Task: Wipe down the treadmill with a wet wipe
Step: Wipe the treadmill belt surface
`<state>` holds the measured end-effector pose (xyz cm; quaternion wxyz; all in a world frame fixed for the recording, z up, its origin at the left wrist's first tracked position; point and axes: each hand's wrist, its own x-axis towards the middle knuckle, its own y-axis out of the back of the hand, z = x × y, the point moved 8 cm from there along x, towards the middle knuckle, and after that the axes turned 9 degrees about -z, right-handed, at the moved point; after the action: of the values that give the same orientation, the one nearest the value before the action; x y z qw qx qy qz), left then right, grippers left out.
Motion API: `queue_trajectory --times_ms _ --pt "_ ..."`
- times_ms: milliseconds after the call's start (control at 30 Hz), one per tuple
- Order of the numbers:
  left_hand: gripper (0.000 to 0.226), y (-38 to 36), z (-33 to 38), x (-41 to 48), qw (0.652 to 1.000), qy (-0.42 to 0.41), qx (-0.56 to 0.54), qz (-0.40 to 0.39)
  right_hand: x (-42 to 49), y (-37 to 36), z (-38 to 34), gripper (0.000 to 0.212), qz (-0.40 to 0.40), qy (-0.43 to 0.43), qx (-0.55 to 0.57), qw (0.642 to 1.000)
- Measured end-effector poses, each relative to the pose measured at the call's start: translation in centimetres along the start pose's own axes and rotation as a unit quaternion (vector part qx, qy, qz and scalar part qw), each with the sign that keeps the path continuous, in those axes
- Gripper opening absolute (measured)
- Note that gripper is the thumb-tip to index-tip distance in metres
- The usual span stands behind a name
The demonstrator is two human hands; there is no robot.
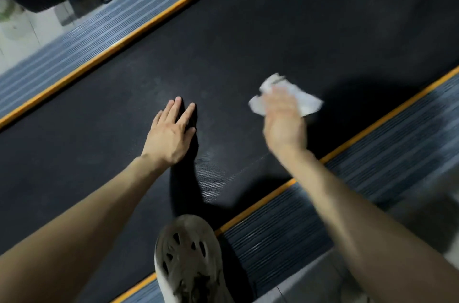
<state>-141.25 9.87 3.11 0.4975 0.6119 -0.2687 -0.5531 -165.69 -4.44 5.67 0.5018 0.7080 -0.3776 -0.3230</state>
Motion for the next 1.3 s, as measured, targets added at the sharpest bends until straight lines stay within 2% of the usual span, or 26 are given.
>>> queue_trajectory --times_ms 33,67,100,133,167,200,267,300,367,400,433,500,533,567,600,633,700,767,800,867,933,967,1000,1067,1167,1300 --pt "0.069 0.1 0.1 0.0 1.0 0.001 -0.001 0.001 -2.0 -1.1 -4.1 0.063 -0.046 0.097 0.03 0.994" --pt "0.069 0.1 0.2 0.0 1.0 0.004 -0.001 0.005 -4.5 -2.4 -7.4 0.064 -0.1 0.197 0.056 0.974" --pt "0.069 0.2 0.3 0.1 1.0 0.008 0.0 0.008 -6.5 -3.3 -9.1 0.063 -0.128 0.292 0.037 0.947" --pt "0.069 0.2 0.5 0.1 1.0 0.011 0.001 0.011 -7.1 -2.9 -9.0 0.06 -0.118 0.349 -0.006 0.93" --pt "0.068 0.3 0.8 0.0 1.0 0.012 0.004 0.014 -6.4 -2.0 -7.2 0.053 -0.079 0.351 -0.042 0.932" --pt "0.067 0.2 1.1 -0.1 1.0 0.009 0.009 0.018 -5.0 -0.3 -4.4 0.044 -0.035 0.306 -0.068 0.949" --pt "0.067 0.4 2.0 0.0 0.999 -0.01 0.023 0.022 -2.5 4.0 3.8 0.026 0.053 0.108 -0.019 0.993" --pt "0.066 0.5 2.6 0.2 0.999 -0.028 0.033 0.022 -2.5 6.2 6.4 0.02 0.086 0.01 -0.004 0.996" --pt "0.064 1.1 4.1 0.7 0.996 -0.068 0.051 0.03 -3.4 5.7 6.9 0.016 0.064 -0.082 0.015 0.994" --pt "0.064 1.4 5.0 1.0 0.994 -0.086 0.057 0.036 -4.0 4.3 4.9 0.018 0.023 -0.066 0.075 0.995" --pt "0.066 1.7 6.0 1.5 0.992 -0.102 0.061 0.039 -5.2 2.5 1.7 0.021 -0.019 0.013 0.132 0.991" --pt "0.067 2.1 8.1 2.4 0.989 -0.127 0.067 0.042 -9.3 -0.5 -5.3 0.021 -0.137 0.242 0.077 0.957" --pt "0.067 2.1 9.0 2.8 0.987 -0.138 0.072 0.045 -10.4 -2.0 -5.6 0.024 -0.181 0.288 0.045 0.939" --pt "0.067 2.1 10.0 3.1 0.985 -0.148 0.077 0.046 -10.3 -1.3 -4.8 0.03 -0.208 0.299 0.058 0.929" --pt "0.067 1.9 10.8 3.3 0.984 -0.156 0.078 0.045 -9.1 -0.4 -2.9 0.033 -0.211 0.289 0.063 0.932" --pt "0.067 1.7 11.5 3.4 0.982 -0.163 0.079 0.043 -7.0 1.2 -0.8 0.032 -0.183 0.243 0.062 0.951" --pt "0.066 1.5 12.8 3.6 0.979 -0.18 0.082 0.047 -2.7 5.0 6.0 0.022 -0.068 0.095 0.035 0.993" --pt "0.065 1.7 13.8 4.0 0.977 -0.191 0.082 0.051 -1.6 7.0 10.7 0.011 -0.071 -0.082 0.042 0.993" --pt "0.065 1.8 14.1 4.3 0.977 -0.191 0.081 0.054 -2.0 6.4 10.5 0.015 -0.095 -0.106 0.04 0.989" --pt "0.065 1.9 14.6 5.0 0.977 -0.187 0.08 0.063 -4.5 3.7 5.3 0.028 -0.194 -0.022 0.016 0.981" --pt "0.064 1.9 15.1 5.7 0.977 -0.188 0.074 0.07 -7.8 1.4 0.8 0.034 -0.323 0.074 0.078 0.94" --pt "0.063 1.8 15.3 5.9 0.977 -0.187 0.072 0.071 -8.5 1.3 0.2 0.031 -0.359 0.084 0.116 0.922" --pt "0.062 1.6 15.5 6.1 0.978 -0.183 0.071 0.074 -8.0 1.6 0.7 0.027 -0.354 0.075 0.139 0.922" --pt "0.061 1.5 15.6 6.2 0.98 -0.174 0.062 0.079 -6.2 2.1 3.2 0.02 -0.279 0.035 0.172 0.944" --pt "0.058 1.5 15.3 6.1 0.977 -0.186 0.053 0.089 -4.6 3.3 5.1 0.035 -0.174 -0.013 0.164 0.971" --pt "0.057 1.8 14.6 6.2 0.97 -0.216 0.063 0.095 -5.3 4.5 5.5 0.038 -0.064 -0.023 0.17 0.983"
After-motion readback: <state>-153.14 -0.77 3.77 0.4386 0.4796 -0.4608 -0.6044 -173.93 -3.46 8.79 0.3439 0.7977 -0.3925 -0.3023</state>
